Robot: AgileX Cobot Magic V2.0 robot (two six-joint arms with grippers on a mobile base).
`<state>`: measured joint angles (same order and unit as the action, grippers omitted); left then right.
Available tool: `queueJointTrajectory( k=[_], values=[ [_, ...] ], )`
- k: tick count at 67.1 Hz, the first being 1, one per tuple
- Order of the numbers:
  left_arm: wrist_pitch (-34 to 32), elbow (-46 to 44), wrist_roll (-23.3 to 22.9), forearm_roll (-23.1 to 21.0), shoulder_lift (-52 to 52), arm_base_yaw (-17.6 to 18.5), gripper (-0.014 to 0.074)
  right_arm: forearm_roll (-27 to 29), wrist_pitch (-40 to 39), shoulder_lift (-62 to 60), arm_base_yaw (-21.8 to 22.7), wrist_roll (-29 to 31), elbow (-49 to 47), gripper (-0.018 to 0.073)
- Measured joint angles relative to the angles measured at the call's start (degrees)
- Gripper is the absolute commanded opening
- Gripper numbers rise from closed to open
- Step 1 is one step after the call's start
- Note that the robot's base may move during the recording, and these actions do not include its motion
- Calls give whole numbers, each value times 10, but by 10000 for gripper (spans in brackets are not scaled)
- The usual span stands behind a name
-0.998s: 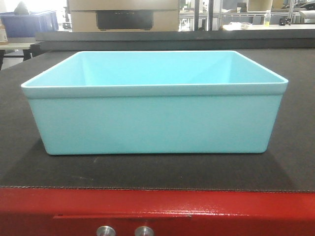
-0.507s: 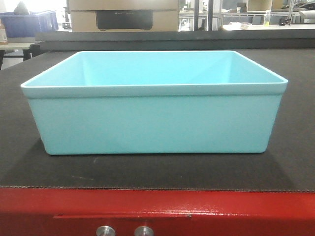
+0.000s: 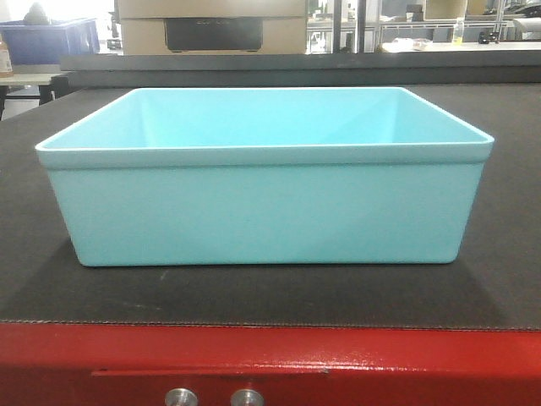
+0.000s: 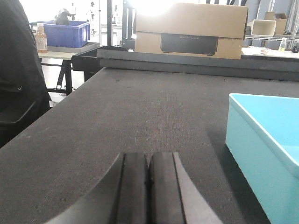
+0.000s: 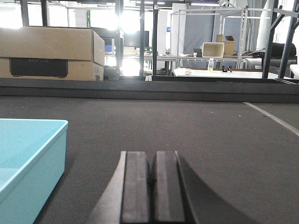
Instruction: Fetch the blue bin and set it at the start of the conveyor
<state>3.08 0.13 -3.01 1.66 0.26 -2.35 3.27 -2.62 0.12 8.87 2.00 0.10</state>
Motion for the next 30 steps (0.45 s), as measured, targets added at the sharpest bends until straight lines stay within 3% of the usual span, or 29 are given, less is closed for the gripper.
queueJointTrajectory(
  k=[30],
  values=[
    [0, 0, 0, 0, 0, 0, -111, -1, 0, 0, 0, 1, 0, -162]
  ],
)
